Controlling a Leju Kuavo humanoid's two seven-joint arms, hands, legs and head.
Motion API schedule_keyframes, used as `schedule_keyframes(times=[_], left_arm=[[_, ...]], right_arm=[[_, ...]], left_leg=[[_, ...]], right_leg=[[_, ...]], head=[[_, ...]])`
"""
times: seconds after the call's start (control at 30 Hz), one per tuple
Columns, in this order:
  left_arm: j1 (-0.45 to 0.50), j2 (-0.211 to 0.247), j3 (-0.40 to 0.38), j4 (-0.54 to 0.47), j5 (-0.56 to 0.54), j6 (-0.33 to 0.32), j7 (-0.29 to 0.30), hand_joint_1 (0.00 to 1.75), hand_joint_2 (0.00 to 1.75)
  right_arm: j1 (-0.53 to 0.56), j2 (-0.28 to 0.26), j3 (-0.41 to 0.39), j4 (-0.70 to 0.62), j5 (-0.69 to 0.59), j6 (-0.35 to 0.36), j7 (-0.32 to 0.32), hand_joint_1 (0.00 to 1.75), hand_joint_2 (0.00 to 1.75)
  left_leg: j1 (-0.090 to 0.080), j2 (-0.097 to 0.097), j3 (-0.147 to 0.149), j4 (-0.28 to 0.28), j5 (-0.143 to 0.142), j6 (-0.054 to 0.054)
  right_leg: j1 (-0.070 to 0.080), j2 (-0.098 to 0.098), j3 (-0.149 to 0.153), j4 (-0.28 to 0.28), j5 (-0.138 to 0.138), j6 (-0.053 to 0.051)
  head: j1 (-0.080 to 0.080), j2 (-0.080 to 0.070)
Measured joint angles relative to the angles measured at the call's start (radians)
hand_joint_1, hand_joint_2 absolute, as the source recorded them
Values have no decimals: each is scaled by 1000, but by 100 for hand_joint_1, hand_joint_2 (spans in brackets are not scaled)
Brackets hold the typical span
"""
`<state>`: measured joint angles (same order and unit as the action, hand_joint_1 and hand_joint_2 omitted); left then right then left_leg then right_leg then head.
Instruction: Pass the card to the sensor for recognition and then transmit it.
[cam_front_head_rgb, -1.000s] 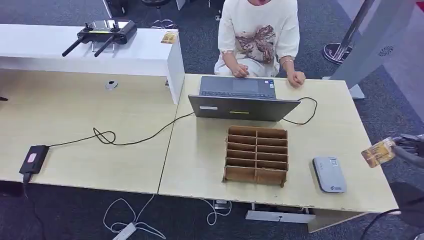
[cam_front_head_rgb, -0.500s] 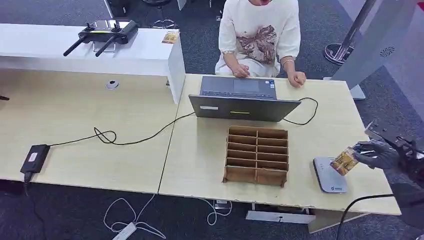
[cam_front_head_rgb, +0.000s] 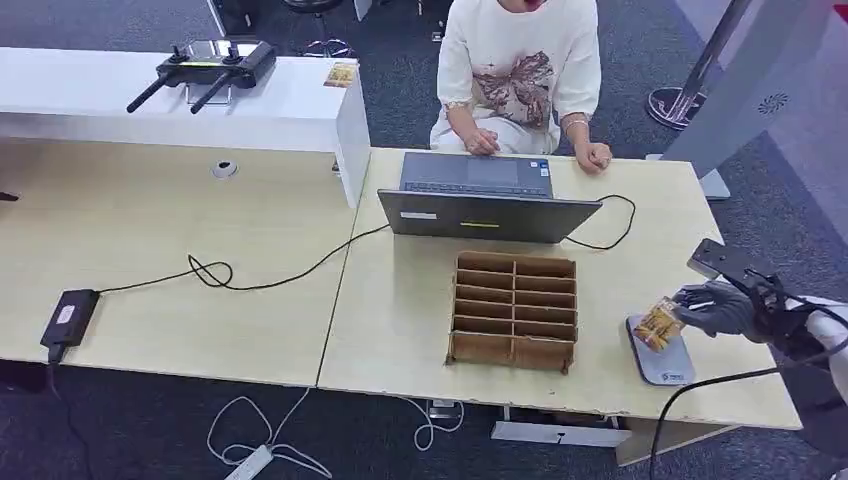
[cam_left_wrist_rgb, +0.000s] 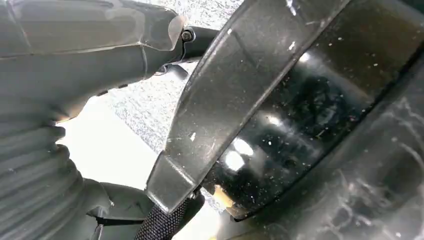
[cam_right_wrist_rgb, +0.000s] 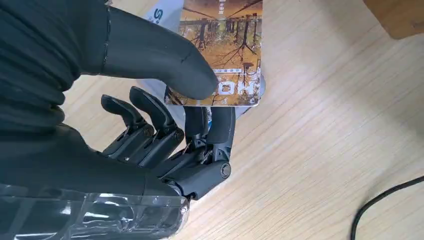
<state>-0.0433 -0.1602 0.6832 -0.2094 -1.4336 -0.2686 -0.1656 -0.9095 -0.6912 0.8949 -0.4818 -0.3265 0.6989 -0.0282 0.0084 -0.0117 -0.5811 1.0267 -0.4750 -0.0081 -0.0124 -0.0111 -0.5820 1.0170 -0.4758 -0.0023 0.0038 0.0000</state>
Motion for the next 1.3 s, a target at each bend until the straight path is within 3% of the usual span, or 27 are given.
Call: schedule_keyframes(times=[0.63, 1.3], left_arm=[[1, 1, 0, 0, 0, 0, -3, 0, 175], [1, 1, 0, 0, 3, 0, -3, 0, 175]], right_arm=[[-11, 17, 42, 29, 9, -26, 10, 175, 175], [-11, 47, 94, 70, 87, -156, 8, 175, 175]], left_leg=[[0, 0, 0, 0, 0, 0], [0, 0, 0, 0, 0, 0]], right_leg=[[0, 0, 0, 0, 0, 0], [0, 0, 0, 0, 0, 0]], head=[[0, 0], [0, 0]])
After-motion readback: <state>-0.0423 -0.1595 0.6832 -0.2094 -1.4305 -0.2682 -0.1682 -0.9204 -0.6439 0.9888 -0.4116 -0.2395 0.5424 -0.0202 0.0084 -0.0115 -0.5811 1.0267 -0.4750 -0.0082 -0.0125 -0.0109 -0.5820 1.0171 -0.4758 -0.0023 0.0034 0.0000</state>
